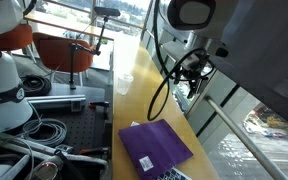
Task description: Close the purple book
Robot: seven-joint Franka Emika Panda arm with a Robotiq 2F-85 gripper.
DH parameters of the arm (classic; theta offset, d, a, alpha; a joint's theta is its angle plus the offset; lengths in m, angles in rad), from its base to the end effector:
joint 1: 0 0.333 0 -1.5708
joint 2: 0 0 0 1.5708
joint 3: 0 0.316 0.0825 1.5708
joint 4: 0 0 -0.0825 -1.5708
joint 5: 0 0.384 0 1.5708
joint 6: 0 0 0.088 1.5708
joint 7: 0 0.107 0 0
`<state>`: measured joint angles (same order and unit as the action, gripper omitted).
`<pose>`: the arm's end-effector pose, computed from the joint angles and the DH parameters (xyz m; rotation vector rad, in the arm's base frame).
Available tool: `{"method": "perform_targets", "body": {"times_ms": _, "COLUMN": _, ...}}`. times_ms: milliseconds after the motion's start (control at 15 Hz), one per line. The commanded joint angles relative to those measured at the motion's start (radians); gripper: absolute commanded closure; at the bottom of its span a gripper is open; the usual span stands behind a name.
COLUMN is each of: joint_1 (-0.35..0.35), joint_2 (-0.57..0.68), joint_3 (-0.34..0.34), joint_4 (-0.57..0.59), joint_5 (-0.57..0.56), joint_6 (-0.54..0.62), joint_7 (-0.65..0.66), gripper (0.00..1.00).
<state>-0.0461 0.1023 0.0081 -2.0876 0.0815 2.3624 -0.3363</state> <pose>0.5796 -0.0211 0.3930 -3.0759 -0.3789 -0.2814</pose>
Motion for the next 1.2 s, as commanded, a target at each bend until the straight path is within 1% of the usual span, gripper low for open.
{"method": "perform_targets", "body": {"times_ms": 0, "joint_1": -0.022, "joint_2": -0.144, "joint_3": -0.03, "joint_4": -0.073, "joint_5": 0.024, "joint_6": -0.086, "joint_7": 0.048, "gripper": 0.0}}
{"method": "perform_targets", "body": {"times_ms": 267, "joint_1": -0.031, "joint_2": -0.261, "joint_3": -0.058, "joint_4": -0.134, "joint_5": -0.058, "joint_6": -0.205, "joint_7": 0.117, "gripper": 0.0}}
{"method": "perform_targets", "body": {"times_ms": 467, "joint_1": -0.029, "joint_2": -0.309, "joint_3": -0.065, "joint_4": -0.151, "joint_5": -0.097, "joint_6": -0.287, "joint_7": 0.161, "gripper": 0.0}}
{"method": "perform_targets", "body": {"times_ms": 533, "joint_1": -0.026, "joint_2": -0.321, "joint_3": -0.067, "joint_4": -0.147, "joint_5": -0.086, "joint_6": -0.354, "joint_7": 0.17, "gripper": 0.0}}
{"method": "perform_targets", "body": {"times_ms": 600, "joint_1": -0.024, "joint_2": -0.34, "joint_3": -0.062, "joint_4": -0.163, "joint_5": -0.092, "joint_6": -0.374, "joint_7": 0.198, "gripper": 0.0}}
{"method": "perform_targets", "body": {"times_ms": 867, "joint_1": -0.011, "joint_2": -0.393, "joint_3": -0.054, "joint_4": -0.182, "joint_5": -0.068, "joint_6": -0.523, "joint_7": 0.248, "gripper": 0.0}}
{"method": "perform_targets", "body": {"times_ms": 1000, "joint_1": -0.007, "joint_2": -0.427, "joint_3": -0.048, "joint_4": -0.206, "joint_5": -0.075, "joint_6": -0.537, "joint_7": 0.272, "gripper": 0.0}}
{"method": "perform_targets", "body": {"times_ms": 1067, "joint_1": -0.009, "joint_2": -0.371, "joint_3": -0.058, "joint_4": -0.172, "joint_5": -0.078, "joint_6": -0.513, "joint_7": 0.243, "gripper": 0.0}}
{"method": "perform_targets", "body": {"times_ms": 1133, "joint_1": -0.007, "joint_2": -0.38, "joint_3": -0.057, "joint_4": -0.177, "joint_5": -0.078, "joint_6": -0.516, "joint_7": 0.246, "gripper": 0.0}}
